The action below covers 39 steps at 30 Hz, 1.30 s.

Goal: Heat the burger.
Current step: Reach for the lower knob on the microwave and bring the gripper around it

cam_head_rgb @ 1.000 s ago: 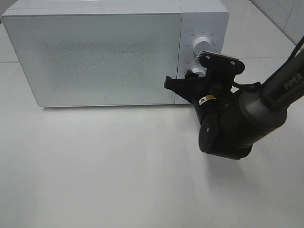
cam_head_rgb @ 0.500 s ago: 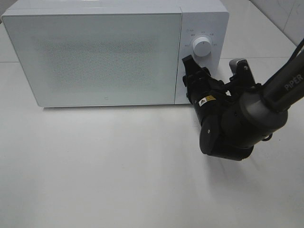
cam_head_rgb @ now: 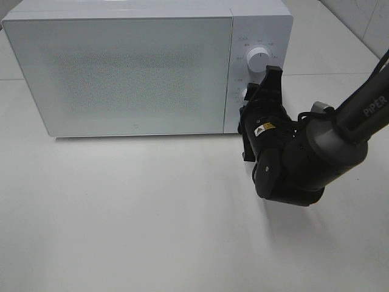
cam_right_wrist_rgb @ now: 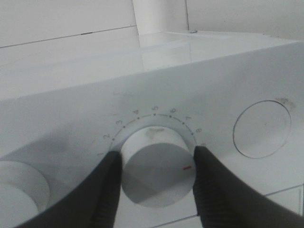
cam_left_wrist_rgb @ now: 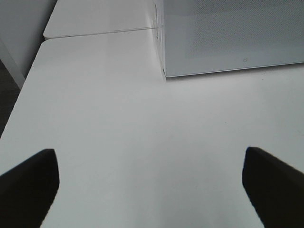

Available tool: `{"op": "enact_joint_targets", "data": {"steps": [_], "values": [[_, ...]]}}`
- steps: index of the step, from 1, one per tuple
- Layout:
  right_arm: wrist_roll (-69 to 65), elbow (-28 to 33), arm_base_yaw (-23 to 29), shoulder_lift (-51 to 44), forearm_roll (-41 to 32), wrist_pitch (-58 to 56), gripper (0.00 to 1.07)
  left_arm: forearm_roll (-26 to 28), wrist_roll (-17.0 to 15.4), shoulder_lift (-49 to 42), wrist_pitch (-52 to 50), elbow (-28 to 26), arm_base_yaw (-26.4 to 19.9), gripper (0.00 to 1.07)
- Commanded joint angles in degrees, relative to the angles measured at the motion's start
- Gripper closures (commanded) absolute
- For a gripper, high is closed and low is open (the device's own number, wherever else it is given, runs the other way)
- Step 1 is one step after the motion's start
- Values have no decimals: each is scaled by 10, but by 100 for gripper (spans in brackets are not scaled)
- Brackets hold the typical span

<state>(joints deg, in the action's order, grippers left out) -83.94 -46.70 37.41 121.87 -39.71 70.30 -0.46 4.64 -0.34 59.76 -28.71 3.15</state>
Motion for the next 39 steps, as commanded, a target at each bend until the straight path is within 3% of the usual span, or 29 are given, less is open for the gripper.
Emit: {"op": "enact_joint_targets", "data": {"steps": [1, 12, 25, 39], "values": [[-19, -15, -5, -3, 54, 14, 100, -2, -3, -13, -1, 2, -1, 9], [4, -15, -6, -3, 57, 12, 94, -2, -3, -13, -1, 2, -1, 9], [35, -15, -6, -3, 36, 12, 67, -2, -3, -13, -1, 2, -1, 9], [51, -14, -6, -3, 22, 10, 51, -2, -3, -13, -1, 2, -1, 9]]}}
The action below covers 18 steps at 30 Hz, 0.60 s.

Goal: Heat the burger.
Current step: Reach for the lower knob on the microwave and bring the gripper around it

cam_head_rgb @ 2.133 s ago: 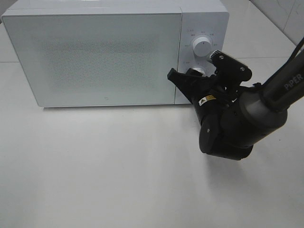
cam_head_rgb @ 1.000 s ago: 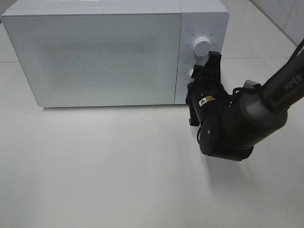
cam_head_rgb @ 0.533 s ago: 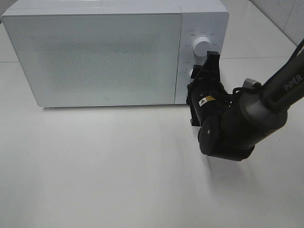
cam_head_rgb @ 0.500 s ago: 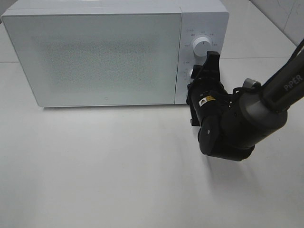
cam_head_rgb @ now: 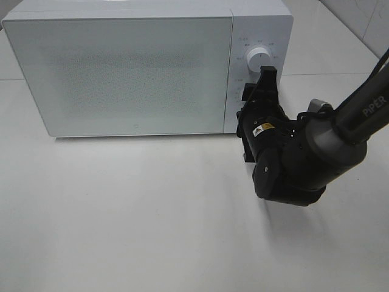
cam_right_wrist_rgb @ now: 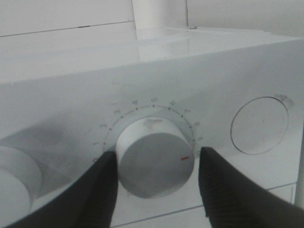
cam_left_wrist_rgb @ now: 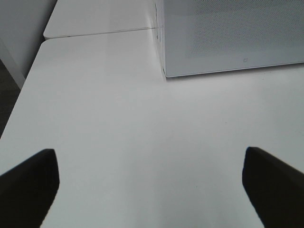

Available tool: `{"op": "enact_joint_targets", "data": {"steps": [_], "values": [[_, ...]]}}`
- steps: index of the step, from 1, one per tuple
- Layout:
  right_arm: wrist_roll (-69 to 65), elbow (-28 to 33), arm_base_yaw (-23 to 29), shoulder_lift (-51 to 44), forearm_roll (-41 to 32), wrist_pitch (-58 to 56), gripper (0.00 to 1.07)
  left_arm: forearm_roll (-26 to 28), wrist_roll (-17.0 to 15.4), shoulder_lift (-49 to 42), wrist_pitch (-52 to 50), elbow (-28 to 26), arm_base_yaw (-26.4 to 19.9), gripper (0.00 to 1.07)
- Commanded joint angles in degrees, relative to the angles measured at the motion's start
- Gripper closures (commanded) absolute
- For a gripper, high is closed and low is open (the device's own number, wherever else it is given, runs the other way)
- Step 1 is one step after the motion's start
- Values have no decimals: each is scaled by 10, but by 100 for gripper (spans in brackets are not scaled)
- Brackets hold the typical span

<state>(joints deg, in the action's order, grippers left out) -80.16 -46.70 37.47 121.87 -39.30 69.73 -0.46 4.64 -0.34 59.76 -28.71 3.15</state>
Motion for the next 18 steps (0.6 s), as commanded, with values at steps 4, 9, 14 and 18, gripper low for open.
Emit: {"op": "enact_joint_targets", "data": {"steps": [4, 9, 14, 18], "values": [[24, -8, -6, -5, 19, 15, 45, -2, -3, -13, -1, 2, -1, 9], [48, 11, -6, -25, 20, 13, 44, -2, -3, -13, -1, 2, -1, 9], [72, 40, -6, -48, 33, -14, 44, -2, -3, -13, -1, 2, -1, 9], [91, 78, -6, -73, 64, -29, 44, -2, -3, -13, -1, 2, -1, 9]]}}
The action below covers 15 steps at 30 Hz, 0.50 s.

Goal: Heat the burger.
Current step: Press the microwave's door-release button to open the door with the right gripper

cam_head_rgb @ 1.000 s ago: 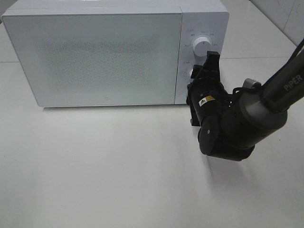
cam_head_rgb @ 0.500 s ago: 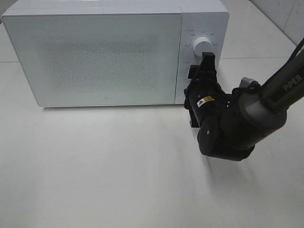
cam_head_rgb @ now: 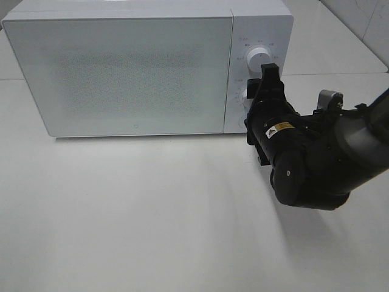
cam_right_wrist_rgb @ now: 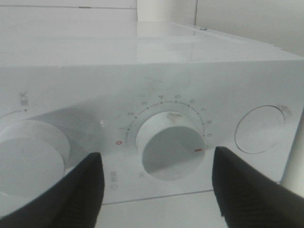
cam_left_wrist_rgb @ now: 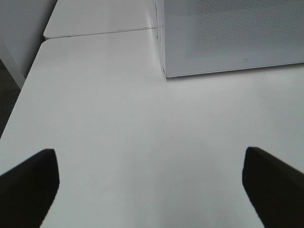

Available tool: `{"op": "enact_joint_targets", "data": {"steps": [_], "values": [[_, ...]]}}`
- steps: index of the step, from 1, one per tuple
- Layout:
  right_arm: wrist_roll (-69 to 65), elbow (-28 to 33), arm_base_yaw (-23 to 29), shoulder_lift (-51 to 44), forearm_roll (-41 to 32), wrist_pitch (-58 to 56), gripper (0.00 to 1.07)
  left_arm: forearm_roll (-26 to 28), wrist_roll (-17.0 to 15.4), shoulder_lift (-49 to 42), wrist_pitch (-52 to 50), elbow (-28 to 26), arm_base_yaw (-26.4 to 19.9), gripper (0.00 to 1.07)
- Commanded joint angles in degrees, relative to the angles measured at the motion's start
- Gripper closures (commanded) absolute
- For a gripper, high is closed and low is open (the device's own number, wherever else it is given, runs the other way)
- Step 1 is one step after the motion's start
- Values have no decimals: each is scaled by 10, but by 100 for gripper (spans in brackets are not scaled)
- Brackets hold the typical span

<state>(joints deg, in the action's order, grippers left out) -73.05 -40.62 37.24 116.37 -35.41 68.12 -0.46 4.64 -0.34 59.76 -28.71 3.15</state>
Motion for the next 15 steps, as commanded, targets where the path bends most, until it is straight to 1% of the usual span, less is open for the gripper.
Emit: {"op": "enact_joint_targets", "data": {"steps": [1, 3, 4, 5, 7, 9, 10, 11, 12, 13, 15], "values": [[20, 17, -3, -18, 25, -13, 44, -2, -3, -13, -1, 2, -1, 9], [44, 37, -3, -36, 49, -32, 44, -2, -3, -13, -1, 2, -1, 9], [44, 37, -3, -36, 49, -32, 44, -2, -3, -13, -1, 2, -1, 9], [67, 48, -3, -49, 68, -53, 44, -2, -3, -13, -1, 2, -1, 9], [83, 52, -3, -57, 77, -68, 44, -2, -3, -13, -1, 2, -1, 9], [133, 61, -3, -82, 97, -113, 44, -2, -3, -13, -1, 2, -1, 9], [133, 61, -3, -82, 97, -113, 44, -2, -3, -13, -1, 2, -1, 9], [182, 63, -3, -101, 105, -155, 44, -2, -3, -13, -1, 2, -1, 9], [210, 63, -3, -108, 109, -176, 44, -2, -3, -13, -1, 2, -1, 9], [210, 63, -3, -108, 109, -176, 44, -2, -3, -13, -1, 2, -1, 9], [291, 63, -4, -138, 119, -230, 44, -2, -3, -13, -1, 2, -1, 9]]}}
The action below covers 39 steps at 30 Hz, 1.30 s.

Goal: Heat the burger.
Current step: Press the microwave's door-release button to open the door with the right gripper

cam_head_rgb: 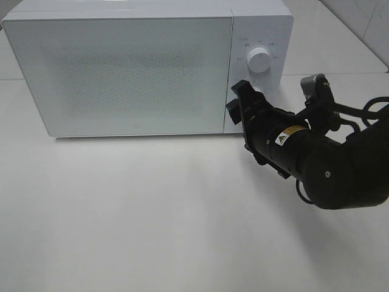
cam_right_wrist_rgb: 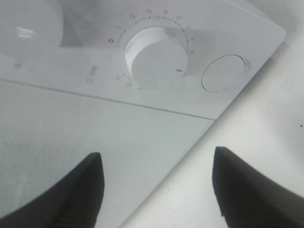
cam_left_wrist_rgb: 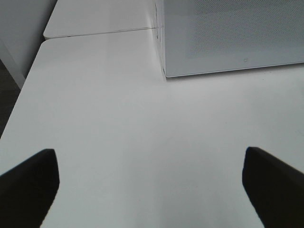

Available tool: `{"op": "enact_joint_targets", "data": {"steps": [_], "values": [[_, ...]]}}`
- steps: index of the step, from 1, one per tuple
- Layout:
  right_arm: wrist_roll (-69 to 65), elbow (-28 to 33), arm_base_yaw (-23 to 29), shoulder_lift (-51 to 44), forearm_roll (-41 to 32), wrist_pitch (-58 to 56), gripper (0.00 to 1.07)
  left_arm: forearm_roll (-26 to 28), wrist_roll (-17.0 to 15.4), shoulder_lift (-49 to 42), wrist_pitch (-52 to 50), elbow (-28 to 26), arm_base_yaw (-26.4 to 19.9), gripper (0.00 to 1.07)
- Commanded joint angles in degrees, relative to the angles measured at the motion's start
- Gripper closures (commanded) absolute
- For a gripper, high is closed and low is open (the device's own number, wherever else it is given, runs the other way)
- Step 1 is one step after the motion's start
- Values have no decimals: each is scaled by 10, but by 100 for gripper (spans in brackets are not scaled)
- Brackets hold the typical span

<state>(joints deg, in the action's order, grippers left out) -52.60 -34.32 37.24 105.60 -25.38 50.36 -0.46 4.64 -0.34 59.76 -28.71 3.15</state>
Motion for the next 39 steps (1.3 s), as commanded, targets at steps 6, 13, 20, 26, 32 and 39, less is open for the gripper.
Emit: {"op": "enact_joint_targets", "data": {"steps": [6, 13, 20, 26, 32, 39], "values": [[223, -1, -5, -79, 15, -138, 44, -2, -3, -13, -1, 2, -1, 9], [407, -1, -5, -160, 20, -254, 44, -2, -3, -13, -1, 2, -1, 9], [505, -1, -5, -213, 20, -336, 44, -2, -3, -13, -1, 2, -1, 9], [592, -14, -5, -264, 22, -403, 44, -2, -3, -13, -1, 2, -1, 9], [605, -59, -45, -300, 110, -549, 44, -2, -3, -13, -1, 2, -1, 9], [603, -85, -65, -363, 179, -683, 41, -2, -3, -13, -1, 2, -1, 9]]}}
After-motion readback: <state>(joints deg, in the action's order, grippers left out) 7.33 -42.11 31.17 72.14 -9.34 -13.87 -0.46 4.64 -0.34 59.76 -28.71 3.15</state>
